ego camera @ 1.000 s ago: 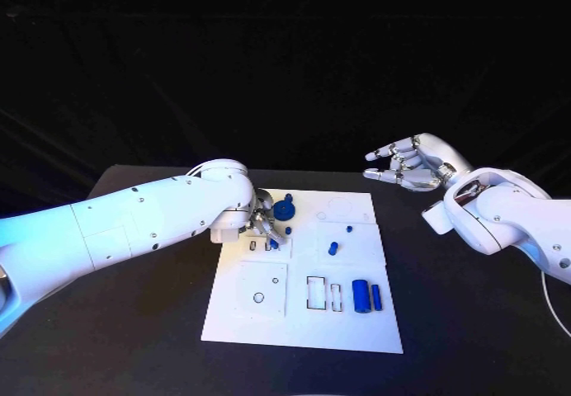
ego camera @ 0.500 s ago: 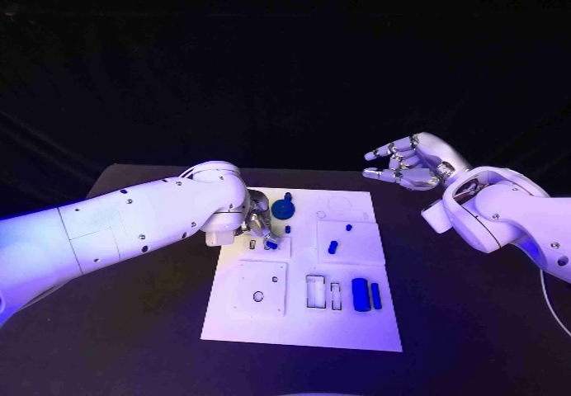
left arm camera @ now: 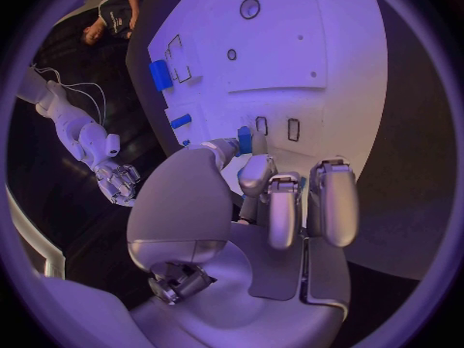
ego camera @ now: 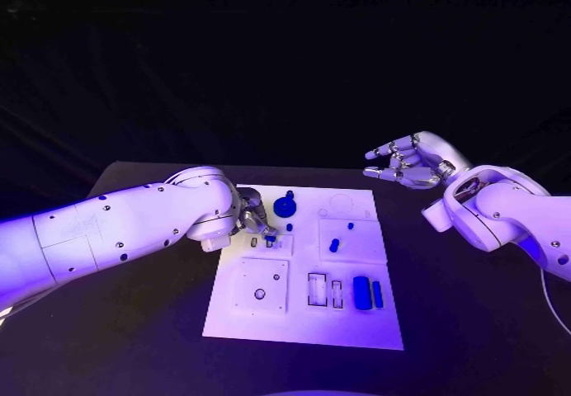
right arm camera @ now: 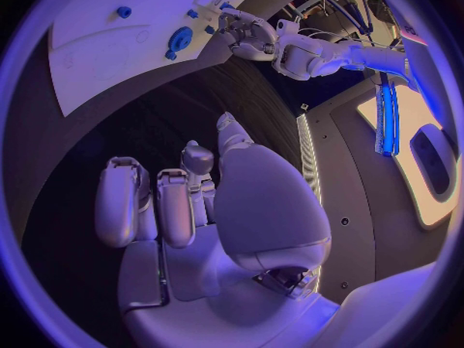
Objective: Assemble the parts on the task board
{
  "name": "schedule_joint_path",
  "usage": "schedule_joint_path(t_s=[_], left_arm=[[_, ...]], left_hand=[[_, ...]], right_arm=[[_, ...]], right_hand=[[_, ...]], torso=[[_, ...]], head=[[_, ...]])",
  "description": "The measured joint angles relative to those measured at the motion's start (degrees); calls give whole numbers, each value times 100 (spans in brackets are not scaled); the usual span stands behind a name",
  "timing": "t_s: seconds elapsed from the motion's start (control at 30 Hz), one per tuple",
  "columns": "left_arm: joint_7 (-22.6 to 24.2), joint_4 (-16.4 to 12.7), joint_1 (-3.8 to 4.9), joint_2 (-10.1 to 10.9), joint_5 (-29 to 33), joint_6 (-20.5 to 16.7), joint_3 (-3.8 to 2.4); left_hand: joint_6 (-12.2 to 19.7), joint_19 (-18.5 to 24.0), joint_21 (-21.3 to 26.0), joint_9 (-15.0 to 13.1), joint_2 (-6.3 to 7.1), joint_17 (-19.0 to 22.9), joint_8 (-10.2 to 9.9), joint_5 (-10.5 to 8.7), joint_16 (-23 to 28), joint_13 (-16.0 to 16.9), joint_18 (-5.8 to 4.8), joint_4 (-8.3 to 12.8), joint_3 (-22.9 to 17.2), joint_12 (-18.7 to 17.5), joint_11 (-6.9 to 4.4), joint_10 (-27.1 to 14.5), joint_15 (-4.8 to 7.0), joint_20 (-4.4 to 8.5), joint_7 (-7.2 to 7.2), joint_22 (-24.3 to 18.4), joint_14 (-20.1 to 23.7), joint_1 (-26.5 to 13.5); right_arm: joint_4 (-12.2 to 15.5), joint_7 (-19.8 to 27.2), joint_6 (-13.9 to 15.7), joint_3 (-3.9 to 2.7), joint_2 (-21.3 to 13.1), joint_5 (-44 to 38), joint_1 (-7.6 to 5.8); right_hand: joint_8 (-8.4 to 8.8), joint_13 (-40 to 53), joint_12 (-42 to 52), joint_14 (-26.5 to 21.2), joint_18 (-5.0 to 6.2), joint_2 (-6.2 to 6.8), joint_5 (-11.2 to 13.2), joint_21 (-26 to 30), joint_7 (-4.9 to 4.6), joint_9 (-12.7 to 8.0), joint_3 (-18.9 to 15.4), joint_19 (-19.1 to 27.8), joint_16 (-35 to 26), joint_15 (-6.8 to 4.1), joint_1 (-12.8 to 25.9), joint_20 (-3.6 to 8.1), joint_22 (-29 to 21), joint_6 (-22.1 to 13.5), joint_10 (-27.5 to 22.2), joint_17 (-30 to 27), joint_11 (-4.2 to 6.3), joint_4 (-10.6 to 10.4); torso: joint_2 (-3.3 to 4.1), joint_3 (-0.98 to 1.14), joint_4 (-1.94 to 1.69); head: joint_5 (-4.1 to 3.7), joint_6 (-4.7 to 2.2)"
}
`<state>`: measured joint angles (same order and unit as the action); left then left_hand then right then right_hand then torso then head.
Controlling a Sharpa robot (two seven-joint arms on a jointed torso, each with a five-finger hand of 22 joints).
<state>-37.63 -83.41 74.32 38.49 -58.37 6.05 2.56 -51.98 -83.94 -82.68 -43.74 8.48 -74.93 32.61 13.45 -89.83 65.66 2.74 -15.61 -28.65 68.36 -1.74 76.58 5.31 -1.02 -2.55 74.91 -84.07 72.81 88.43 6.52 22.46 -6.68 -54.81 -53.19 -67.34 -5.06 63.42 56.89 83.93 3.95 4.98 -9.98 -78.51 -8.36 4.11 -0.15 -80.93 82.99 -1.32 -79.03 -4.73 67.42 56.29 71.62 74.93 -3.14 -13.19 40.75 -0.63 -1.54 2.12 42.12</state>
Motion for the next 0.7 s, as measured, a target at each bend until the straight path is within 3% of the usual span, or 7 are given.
schedule_joint_path(t_s=[0.33,0.7], left_arm=[[15,-133,-163,80,-314,-504,19],[-6,-146,-194,78,-553,-479,24]], left_hand=[[-15,0,-3,-13,20,1,-2,-3,0,19,-4,13,-45,22,-20,21,0,0,12,0,0,-41],[-34,0,-3,-20,36,1,-4,-21,0,9,-4,48,-79,22,-21,21,0,0,12,0,0,-57]], right_arm=[[9,9,-10,0,-31,5,1],[9,13,-37,0,-41,111,2]], right_hand=[[0,-11,0,0,0,0,0,23,0,0,0,0,0,0,0,0,0,0,0,-1,0,0],[0,-11,0,0,0,0,0,23,0,0,0,0,0,0,0,0,0,0,0,-1,0,0]], torso=[[10,5,-18],[10,1,-17]], head=[[-34,23],[25,58]])
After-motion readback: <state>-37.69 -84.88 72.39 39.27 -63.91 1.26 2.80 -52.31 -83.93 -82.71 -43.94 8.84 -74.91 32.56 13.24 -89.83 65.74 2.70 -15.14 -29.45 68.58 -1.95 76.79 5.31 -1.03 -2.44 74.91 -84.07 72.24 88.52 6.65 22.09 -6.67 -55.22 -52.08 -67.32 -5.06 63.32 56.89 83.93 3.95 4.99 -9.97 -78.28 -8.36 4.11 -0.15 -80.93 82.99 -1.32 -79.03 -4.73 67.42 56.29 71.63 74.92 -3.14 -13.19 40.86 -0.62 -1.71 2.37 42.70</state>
